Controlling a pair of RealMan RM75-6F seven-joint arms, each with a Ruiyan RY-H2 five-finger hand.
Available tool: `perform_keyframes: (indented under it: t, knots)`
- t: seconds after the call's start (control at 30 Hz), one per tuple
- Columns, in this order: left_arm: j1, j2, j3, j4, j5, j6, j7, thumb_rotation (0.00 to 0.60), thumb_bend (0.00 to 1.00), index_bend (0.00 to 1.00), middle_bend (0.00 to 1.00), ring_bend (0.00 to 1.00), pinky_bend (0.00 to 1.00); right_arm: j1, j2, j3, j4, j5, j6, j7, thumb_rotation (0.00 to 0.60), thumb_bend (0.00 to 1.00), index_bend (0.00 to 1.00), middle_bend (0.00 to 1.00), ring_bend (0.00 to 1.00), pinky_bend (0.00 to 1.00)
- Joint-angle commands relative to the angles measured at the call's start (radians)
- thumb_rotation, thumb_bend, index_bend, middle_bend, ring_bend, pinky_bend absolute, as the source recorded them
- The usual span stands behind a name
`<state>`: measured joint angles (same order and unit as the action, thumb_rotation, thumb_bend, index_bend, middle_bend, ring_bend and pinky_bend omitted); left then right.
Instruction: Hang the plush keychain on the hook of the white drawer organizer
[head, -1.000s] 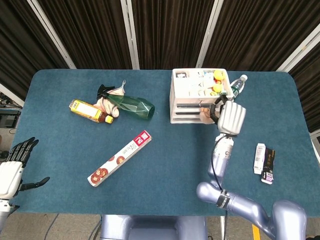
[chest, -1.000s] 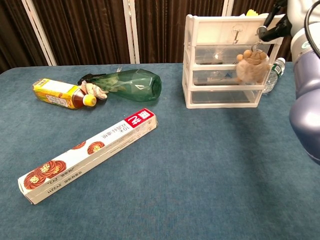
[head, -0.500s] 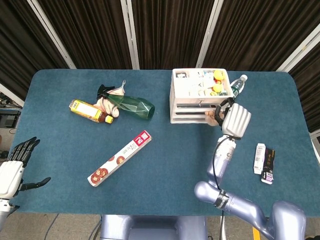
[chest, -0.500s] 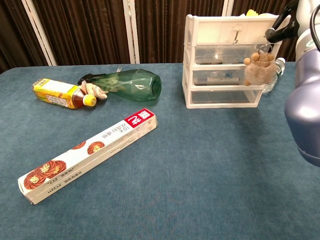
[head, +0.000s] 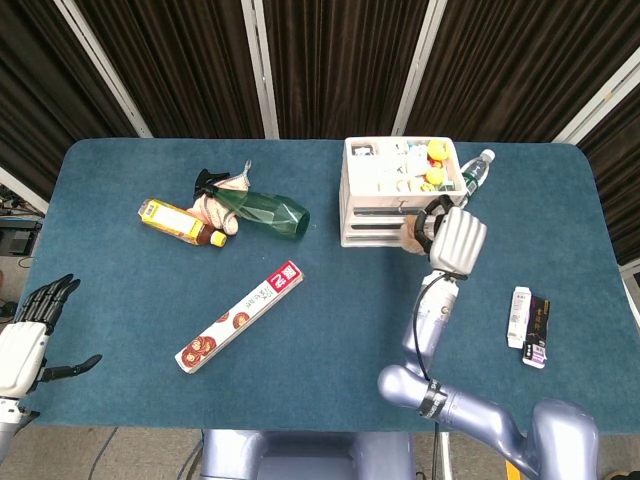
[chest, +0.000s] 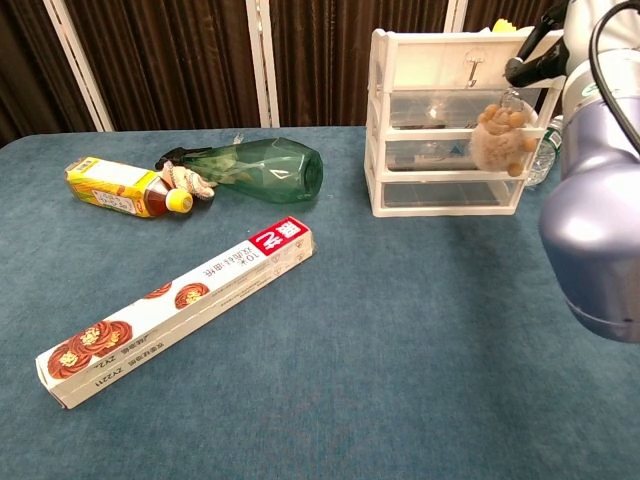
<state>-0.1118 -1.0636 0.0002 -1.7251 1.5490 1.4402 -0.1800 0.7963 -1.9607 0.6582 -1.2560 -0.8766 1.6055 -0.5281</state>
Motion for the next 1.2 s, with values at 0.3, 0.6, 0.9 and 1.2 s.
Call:
perform_keyframes:
  t: [0.3,0.6,0.9,1.2]
  knots:
    - [-0.001,0.0,-0.002,0.001,-0.004,-0.001,-0.002,0.6,0.1,0.02,0.0,0.0,0.0,0.041,-0.04,0.008,0.036,-0.002,-0.013,0.006,0.6,0.39,0.8,1.0,1.0,0.84]
    - [-0.001,0.002,-0.002,-0.001,-0.008,-0.004,-0.004,0.6,0.1,0.02,0.0,0.0,0.0,0.067,-0.062,0.022,0.082,0.003,-0.029,0.011,0.6,0.39,0.8,1.0,1.0,0.84]
    - [0.0,0.003,-0.001,-0.001,-0.01,-0.006,-0.002,0.6,0.09,0.02,0.0,0.0,0.0,0.06,-0.053,0.028,0.093,0.01,-0.034,0.018,0.6,0.39,0.79,1.0,1.0,0.84]
    - [-0.002,-0.002,-0.001,-0.006,-0.01,-0.008,0.01,0.6,0.1,0.02,0.0,0.0,0.0,0.056,-0.047,0.03,0.077,0.022,-0.047,0.018,0.6,0.39,0.79,1.0,1.0,0.84]
